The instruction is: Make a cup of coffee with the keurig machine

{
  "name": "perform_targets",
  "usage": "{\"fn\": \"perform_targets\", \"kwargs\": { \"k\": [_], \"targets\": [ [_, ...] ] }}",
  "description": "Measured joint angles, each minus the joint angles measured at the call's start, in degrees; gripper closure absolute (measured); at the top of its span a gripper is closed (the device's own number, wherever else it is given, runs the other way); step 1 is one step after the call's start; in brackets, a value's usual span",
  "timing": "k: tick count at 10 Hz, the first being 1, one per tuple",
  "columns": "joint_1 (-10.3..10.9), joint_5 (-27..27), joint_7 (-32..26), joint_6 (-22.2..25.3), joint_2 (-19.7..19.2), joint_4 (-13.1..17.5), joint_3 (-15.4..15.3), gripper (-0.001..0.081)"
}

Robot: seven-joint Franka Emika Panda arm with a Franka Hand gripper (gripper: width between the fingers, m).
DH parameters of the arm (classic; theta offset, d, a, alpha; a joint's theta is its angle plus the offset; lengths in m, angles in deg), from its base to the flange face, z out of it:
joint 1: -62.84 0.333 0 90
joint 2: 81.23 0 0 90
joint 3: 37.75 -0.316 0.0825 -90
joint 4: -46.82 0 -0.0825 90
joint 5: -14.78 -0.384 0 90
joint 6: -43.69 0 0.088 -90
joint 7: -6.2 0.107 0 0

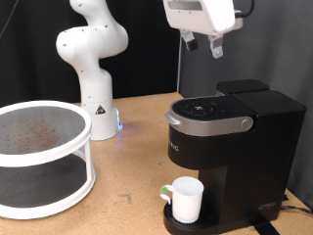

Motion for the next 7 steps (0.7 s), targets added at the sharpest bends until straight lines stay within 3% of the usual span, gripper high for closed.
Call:
{"fn": "perform_targets", "kwargs": {
  "k": [4,7],
  "targets": [
    [0.1,0.5,-1.4,-0.9,-2.2,-0.6,0.0,-0.0001],
    [0.1,0.6,-2.0,-8.1,-2.8,-5.1,-0.1,-0.0001]
  ]
}}
